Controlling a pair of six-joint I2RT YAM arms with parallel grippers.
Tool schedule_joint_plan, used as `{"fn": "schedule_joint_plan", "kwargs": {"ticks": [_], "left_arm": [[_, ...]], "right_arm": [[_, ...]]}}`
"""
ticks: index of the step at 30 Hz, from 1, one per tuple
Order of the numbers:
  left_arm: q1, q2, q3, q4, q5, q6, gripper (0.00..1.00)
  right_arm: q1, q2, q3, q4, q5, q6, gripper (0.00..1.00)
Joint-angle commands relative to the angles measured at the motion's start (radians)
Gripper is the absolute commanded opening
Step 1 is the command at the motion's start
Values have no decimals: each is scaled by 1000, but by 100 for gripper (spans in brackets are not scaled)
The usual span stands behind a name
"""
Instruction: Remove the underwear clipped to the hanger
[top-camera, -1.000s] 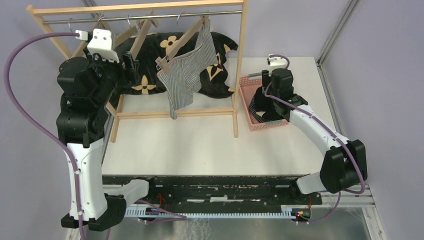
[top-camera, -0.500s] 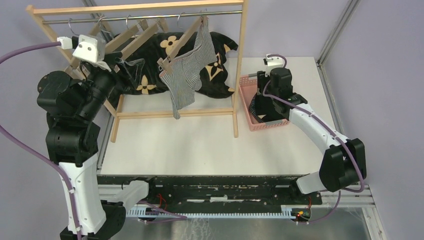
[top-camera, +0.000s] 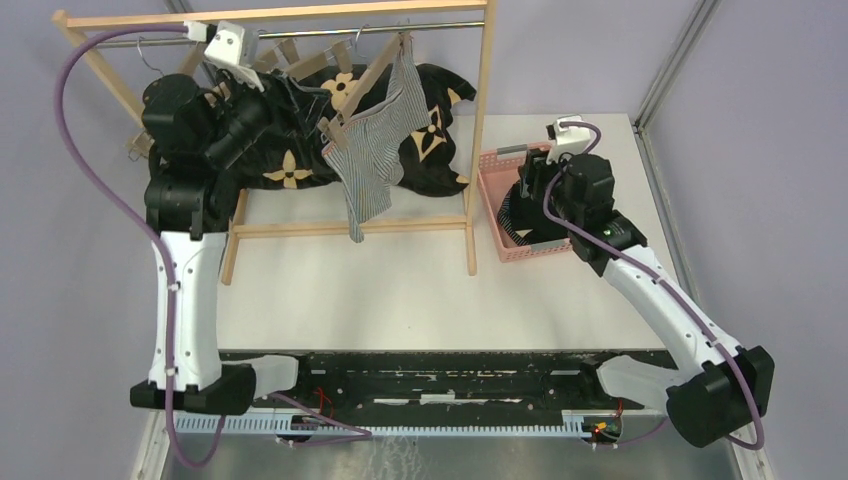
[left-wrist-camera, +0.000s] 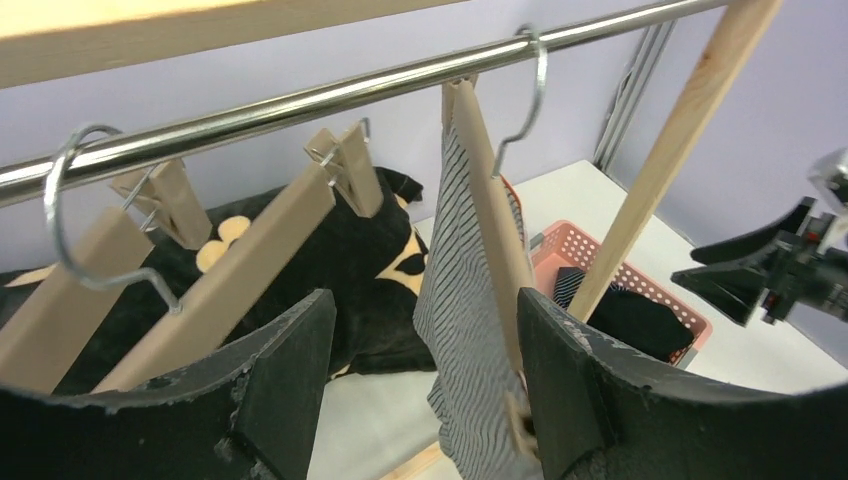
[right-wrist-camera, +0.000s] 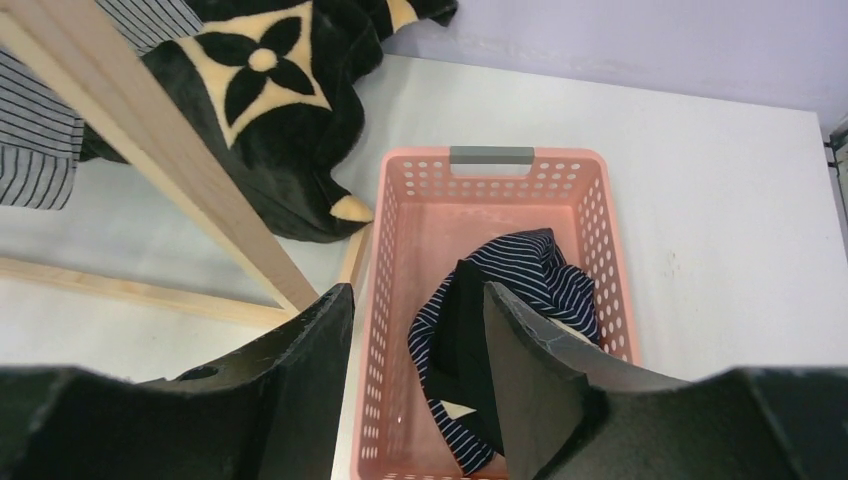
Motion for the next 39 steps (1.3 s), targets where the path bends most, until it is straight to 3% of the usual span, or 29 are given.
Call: {"fn": "schedule_joint_plan", "kwargs": {"ticks": [1, 7, 15, 18, 24, 33, 39], "left_arm": [[-1, 70, 85, 79, 22, -76, 73], [-9, 152, 139, 79, 2, -74, 73], [-59, 147, 103, 124, 4, -71, 73], [-138, 146, 108, 111, -23, -47, 73], [-323, 235, 211, -35, -221, 62, 73], [-328, 249, 229, -43, -328, 87, 73], [-329, 197, 222, -32, -254, 86, 72]], "right_arm": [[19, -42, -13, 33, 12, -4, 59], [37, -53, -25, 33, 29, -18, 59], [52, -39, -14, 29, 46, -34, 59], [56, -38, -15, 28, 49, -36, 59], [62, -49, -18, 23, 61, -41, 60], [63, -61, -25, 25, 56, -50, 60], [70, -38, -20, 30, 29, -40, 60]]}}
